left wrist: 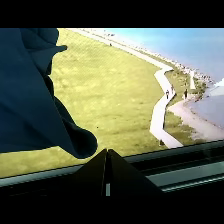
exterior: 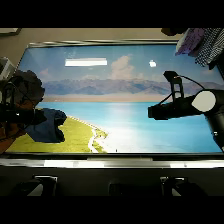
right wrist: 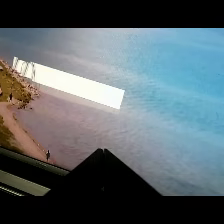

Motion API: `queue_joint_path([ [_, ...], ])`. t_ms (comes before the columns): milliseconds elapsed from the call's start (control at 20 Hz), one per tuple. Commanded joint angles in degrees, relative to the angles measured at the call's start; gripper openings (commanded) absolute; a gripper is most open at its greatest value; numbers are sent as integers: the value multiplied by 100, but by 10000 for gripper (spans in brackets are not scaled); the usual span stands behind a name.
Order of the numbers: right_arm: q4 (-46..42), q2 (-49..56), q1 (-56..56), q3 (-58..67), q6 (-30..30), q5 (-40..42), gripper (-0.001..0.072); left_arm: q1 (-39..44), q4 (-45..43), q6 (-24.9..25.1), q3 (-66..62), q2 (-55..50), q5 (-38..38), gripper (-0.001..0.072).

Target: Fold the clothes and pants, and hang the long-sleeved shirts on hangers.

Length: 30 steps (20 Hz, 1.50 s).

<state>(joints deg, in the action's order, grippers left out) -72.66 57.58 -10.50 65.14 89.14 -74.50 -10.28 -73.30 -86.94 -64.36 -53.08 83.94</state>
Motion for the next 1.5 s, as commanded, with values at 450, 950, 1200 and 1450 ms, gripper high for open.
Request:
queue_joint_path([
  [450, 2, -4, -4, 7, 0, -2, 25, 0, -2, 0, 2, 4, 0, 17],
  [950, 2, -4, -4, 7, 0, 7, 24, 0, 0, 0, 2, 4, -2, 17],
  [1200, 2, -4, -4, 7, 0, 181, 25, 0, 0, 0, 2, 4, 0, 17],
  [1450, 2, -4, -4, 7, 0, 184, 25, 0, -85, -20, 2, -11, -146, 96],
])
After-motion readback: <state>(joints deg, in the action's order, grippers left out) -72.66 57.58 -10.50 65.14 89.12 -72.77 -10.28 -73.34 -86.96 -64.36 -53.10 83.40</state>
